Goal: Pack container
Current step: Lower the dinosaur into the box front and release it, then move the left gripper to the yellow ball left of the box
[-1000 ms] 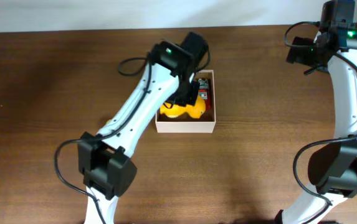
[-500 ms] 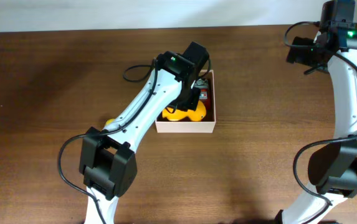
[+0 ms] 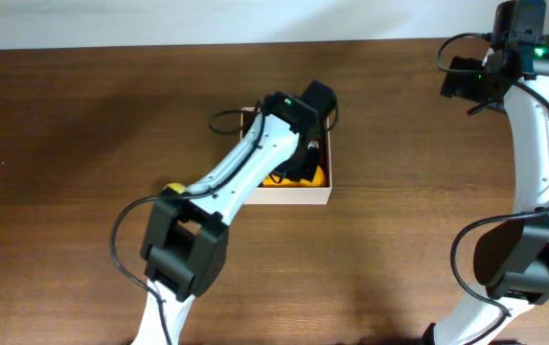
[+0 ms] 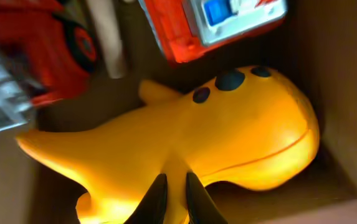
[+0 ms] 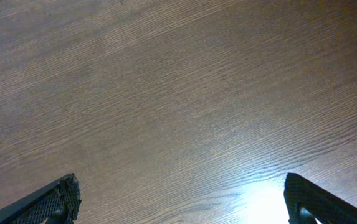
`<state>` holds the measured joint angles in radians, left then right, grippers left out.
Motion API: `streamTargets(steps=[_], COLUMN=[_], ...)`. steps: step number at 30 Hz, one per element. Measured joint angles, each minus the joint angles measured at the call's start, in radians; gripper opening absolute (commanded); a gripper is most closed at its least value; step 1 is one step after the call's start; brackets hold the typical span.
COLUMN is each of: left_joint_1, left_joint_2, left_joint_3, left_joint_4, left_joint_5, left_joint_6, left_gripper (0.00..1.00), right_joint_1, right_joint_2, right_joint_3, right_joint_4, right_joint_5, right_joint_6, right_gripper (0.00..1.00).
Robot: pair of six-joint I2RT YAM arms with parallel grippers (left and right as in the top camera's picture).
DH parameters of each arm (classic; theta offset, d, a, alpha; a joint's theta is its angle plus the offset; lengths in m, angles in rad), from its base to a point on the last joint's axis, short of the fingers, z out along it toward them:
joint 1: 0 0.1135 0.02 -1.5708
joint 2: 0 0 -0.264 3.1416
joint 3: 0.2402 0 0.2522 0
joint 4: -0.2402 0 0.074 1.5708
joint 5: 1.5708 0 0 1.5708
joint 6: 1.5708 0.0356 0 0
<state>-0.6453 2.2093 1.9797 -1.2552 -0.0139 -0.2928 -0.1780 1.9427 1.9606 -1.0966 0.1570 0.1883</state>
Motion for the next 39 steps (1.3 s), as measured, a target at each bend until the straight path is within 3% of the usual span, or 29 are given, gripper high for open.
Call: streamTargets(steps=[3,4,6,8,9,24,32,39], left_joint_1=[-0.001,-0.001,-0.001,-0.001,-0.001,-0.001,0.035,0.199], left_joint_2=[0.011,0.011,0.011,0.011,0.011,0.011,0.013,0.012], left_joint_3=[0.000,0.000,0.000,0.000,0.000,0.024,0.332,0.523], left_joint_4=[0.003,0.004,0.005,0.004,0.005,-0.008,-0.212,-0.421], left_joint_5=[0.000,0.000,0.000,0.001,0.002,0.003,-0.027,-0.056], left_joint_6=[0.000,0.000,-0.001,-0.002,-0.003,-0.007,-0.006,-0.006], left_gripper=[0.11,0.16,0.49,0.72,0.76,0.77,0.78,0.78], right_joint_1=[0.000,0.000,0.000,0.000,0.000,0.000,0.000,0.000], right_joint_2=[0.000,0.000,0.000,0.000,0.000,0.000,0.000,0.000], right_joint_3=[0.000,0.000,0.000,0.000,0.000,0.000,0.000,0.000], right_joint_4=[0.000,0.000,0.000,0.000,0.000,0.000,0.000,0.000], right_joint_5=[0.000,0.000,0.000,0.000,0.000,0.000,0.000,0.000], right_joint_6=[0.000,-0.001,0.000,-0.001,0.000,0.000,0.000,0.000], right_gripper=[0.99,0.99,0.99,0.99,0.99,0.99,0.99,0.99])
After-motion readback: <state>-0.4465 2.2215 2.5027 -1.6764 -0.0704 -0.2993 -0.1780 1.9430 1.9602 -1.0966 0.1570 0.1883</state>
